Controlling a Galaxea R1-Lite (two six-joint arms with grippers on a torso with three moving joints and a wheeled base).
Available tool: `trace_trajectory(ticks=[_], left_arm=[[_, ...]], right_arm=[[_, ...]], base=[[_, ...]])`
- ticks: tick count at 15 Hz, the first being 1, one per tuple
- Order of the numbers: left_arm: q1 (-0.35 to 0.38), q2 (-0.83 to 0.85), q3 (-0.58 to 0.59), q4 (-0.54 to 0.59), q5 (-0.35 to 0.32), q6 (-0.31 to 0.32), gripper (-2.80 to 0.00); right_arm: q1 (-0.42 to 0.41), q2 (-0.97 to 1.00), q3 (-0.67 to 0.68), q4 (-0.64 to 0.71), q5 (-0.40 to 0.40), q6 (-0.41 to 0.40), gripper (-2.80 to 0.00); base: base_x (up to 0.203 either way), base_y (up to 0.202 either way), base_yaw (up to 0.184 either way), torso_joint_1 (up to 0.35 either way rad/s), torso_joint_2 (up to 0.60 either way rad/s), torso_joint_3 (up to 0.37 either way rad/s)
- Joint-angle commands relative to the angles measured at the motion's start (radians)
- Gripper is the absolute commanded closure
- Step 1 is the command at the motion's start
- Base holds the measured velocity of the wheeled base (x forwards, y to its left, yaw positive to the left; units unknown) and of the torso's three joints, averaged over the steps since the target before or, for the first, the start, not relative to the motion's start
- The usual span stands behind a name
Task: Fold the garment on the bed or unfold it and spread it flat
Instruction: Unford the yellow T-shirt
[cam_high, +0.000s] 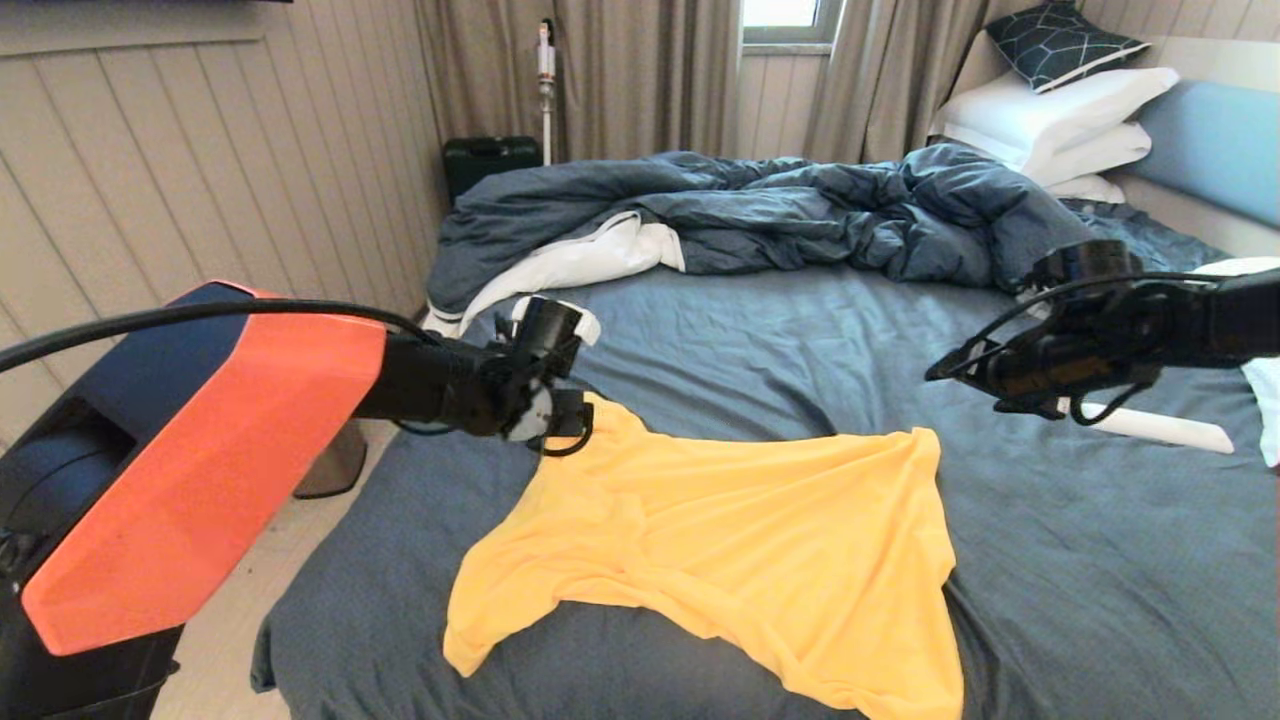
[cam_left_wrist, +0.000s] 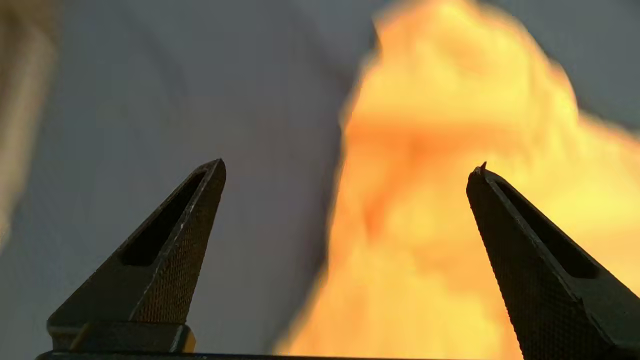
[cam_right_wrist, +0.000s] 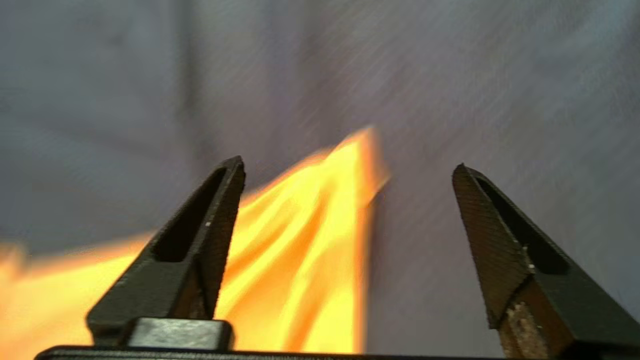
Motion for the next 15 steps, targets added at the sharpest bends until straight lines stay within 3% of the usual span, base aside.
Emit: trace_trajectory(ticks=[1, 2, 5, 11, 13, 15], left_arm=[[-0.008, -0.060, 0.003, 0.102, -0.064, -0.053, -2.80], [-0.010, -0.068, 0.000, 0.122, -0.080, -0.067, -2.80], [-0.044, -0.110, -0.043, 0.346, -0.130, -0.168, -2.80], [-0.158, -0.197, -0.097, 0.484, -0.140, -0.223, -2.80], [-0.153, -0.246, -0.050, 0.497, -0.133, -0.225, -2.80], [-0.084, -0.308, 0.057, 0.460, -0.138, -0.200, -2.80]], right_arm=[[0.063, -0.049, -0.049, 0.139, 0.019, 0.003, -2.80], [0.072, -0.048, -0.060, 0.154, 0.027, 0.003, -2.80], [0.104, -0.043, -0.137, 0.187, 0.036, 0.002, -2.80], [0.101, -0.037, -0.140, 0.185, 0.036, -0.006, -2.80], [0.104, -0.040, -0.134, 0.185, 0.037, -0.007, -2.80], [0.102, -0.048, -0.131, 0.184, 0.042, -0.009, -2.80]], base=[[0.000, 0.000, 0.000, 0.000, 0.00, 0.000], [0.000, 0.000, 0.000, 0.000, 0.00, 0.000], [0.000, 0.000, 0.000, 0.000, 0.00, 0.000], [0.000, 0.000, 0.000, 0.000, 0.00, 0.000], [0.000, 0.000, 0.000, 0.000, 0.00, 0.000], [0.000, 0.000, 0.000, 0.000, 0.00, 0.000]])
